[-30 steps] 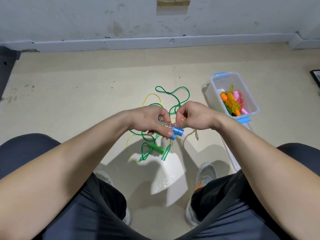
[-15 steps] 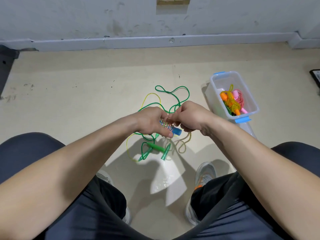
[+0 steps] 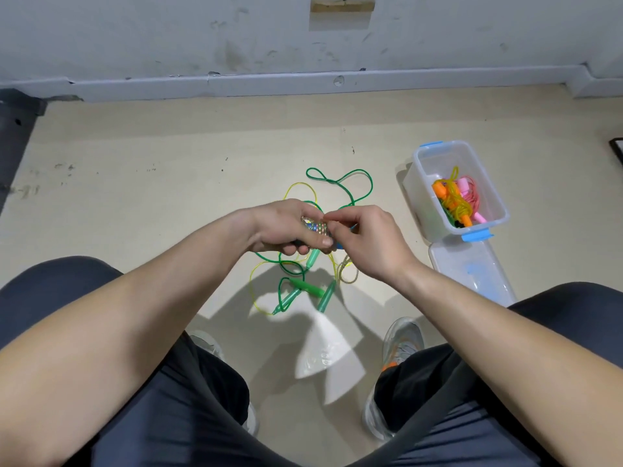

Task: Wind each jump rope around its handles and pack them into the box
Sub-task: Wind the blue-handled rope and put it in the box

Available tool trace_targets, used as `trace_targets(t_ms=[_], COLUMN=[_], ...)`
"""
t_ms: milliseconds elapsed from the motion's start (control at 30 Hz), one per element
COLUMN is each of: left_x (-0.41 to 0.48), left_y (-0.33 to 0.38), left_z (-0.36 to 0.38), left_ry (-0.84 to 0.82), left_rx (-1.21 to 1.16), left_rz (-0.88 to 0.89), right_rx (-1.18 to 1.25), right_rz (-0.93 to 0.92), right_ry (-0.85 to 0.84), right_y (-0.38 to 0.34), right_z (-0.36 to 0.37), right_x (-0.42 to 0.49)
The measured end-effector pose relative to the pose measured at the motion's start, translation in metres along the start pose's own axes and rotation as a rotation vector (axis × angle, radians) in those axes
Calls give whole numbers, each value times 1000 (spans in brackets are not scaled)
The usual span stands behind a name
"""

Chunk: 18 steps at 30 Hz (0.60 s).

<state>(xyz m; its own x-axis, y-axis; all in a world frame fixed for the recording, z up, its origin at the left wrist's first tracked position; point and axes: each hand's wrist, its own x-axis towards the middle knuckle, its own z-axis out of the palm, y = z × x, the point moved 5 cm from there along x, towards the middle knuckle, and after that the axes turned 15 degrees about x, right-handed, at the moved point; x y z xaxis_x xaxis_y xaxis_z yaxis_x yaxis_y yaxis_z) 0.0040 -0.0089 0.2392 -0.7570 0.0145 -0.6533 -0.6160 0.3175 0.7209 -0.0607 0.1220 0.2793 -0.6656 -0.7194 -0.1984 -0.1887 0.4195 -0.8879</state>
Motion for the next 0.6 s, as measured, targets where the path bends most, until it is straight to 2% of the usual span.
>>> trace_targets(t_ms=[100, 267, 367, 500, 600], left_x=[-1, -2, -3, -2, -1], left_y=[1, 5, 5, 3, 0], left_z=[-4, -9, -14, -15, -21], left_ry=[-21, -22, -5, 9, 32], left_rx=[-119, -412, -580, -696, -690], left_rz=[-9, 17, 12, -9, -27], right_rx=[-71, -93, -134, -649, -913], right_rz=[-98, -244, -308, -561, -583], right_ry=[4, 261, 301, 242, 221], right_y=[-4, -4, -6, -9, -5], right_z=[2, 2, 0, 11, 22], right_x=[-4, -14, -17, -17, -16])
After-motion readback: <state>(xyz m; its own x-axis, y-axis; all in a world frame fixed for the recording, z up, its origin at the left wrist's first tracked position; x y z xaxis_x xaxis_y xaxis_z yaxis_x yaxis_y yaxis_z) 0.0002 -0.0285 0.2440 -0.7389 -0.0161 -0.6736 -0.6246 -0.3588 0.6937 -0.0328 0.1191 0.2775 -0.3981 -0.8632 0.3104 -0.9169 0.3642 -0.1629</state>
